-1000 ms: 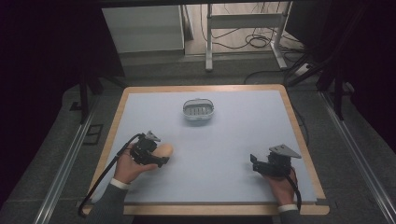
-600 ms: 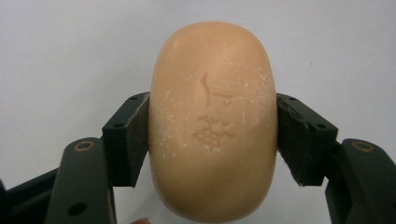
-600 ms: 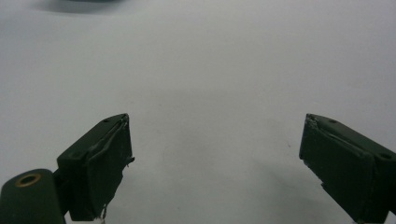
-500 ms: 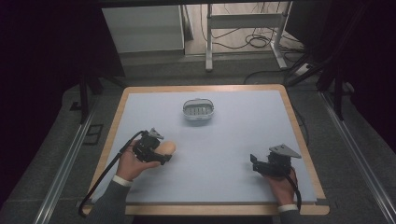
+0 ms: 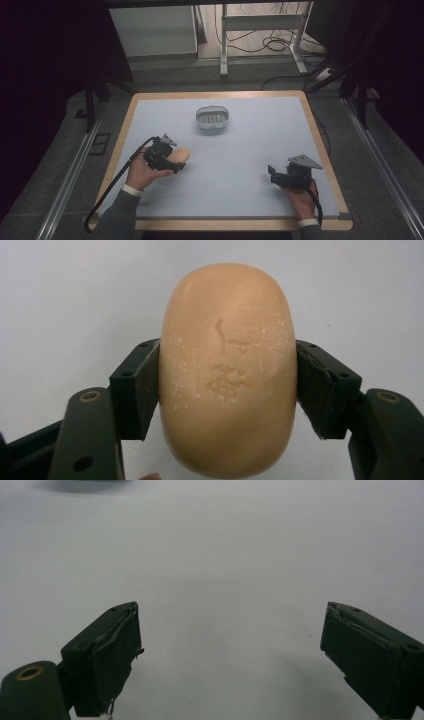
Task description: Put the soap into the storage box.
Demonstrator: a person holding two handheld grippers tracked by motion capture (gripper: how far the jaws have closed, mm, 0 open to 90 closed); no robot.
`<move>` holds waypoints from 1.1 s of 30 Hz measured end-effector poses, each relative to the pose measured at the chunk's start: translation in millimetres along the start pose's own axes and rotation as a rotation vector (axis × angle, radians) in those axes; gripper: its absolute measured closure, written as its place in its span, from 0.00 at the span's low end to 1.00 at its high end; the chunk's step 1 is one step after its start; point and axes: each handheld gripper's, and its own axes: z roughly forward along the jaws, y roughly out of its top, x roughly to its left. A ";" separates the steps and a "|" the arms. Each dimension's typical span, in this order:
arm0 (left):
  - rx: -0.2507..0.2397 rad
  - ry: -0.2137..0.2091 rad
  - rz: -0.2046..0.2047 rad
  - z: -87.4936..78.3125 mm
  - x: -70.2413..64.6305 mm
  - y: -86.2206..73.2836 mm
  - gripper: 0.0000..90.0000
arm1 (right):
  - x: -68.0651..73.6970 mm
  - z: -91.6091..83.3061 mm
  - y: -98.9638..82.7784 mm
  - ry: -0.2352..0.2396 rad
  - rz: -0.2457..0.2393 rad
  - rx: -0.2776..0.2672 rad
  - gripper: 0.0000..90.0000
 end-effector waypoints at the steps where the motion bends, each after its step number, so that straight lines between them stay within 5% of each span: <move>1: -0.003 0.000 0.001 -0.6 0.1 1.0 0.36 | 0.0 0.0 0.0 0.000 0.000 0.000 0.10; 33: -0.018 0.008 0.014 -0.5 7.5 27.0 0.36 | 0.2 -0.7 -0.3 0.005 -0.003 -0.009 0.10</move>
